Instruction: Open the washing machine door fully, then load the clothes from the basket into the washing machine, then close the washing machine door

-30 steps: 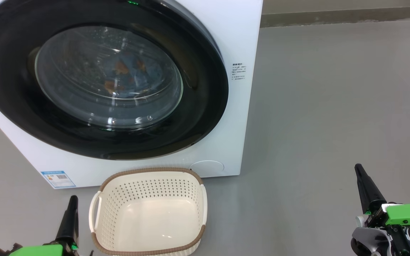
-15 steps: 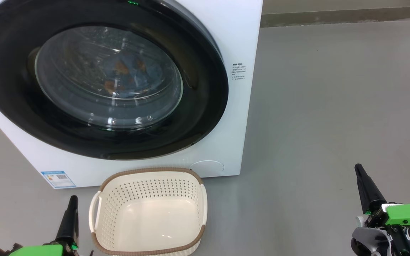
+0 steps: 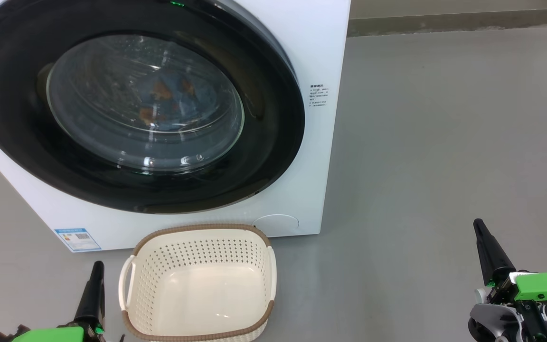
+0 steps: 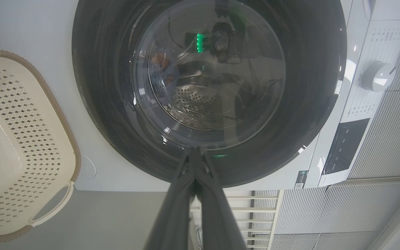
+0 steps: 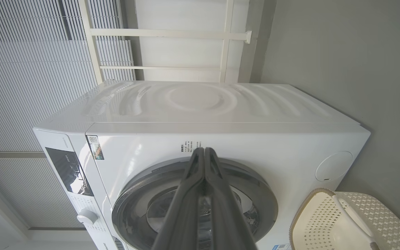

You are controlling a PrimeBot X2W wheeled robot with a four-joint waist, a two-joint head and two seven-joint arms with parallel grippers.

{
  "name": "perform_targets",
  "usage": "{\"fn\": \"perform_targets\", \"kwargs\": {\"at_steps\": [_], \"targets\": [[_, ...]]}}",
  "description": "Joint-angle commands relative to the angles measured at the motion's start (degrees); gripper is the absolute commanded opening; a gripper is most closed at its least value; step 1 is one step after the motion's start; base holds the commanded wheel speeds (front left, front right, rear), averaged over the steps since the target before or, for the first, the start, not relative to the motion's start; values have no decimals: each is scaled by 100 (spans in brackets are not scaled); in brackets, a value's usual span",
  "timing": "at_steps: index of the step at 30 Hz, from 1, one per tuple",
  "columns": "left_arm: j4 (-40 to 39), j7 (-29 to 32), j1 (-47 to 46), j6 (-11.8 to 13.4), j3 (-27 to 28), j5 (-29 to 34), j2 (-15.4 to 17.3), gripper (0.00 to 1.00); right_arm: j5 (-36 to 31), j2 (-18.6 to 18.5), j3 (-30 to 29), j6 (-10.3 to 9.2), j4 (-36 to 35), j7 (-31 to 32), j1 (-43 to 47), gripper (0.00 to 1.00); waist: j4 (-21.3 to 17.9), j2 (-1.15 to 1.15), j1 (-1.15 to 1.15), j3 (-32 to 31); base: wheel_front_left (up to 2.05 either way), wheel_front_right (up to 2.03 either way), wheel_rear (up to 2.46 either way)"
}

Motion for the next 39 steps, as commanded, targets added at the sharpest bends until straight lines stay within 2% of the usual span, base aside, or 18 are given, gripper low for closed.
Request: {"fn": "perform_targets", "kwargs": {"at_steps": [1, 39], "targets": [[-178, 36, -160, -31, 180, -46, 54, 0, -7, -45, 102, 2, -168, 39, -90, 0, 0, 0, 0, 0, 0, 0, 0], [-178, 35, -160, -31, 179, -47, 54, 0, -11, -41, 97, 2, -168, 43, -91, 0, 0, 0, 0, 0, 0, 0, 0]]}}
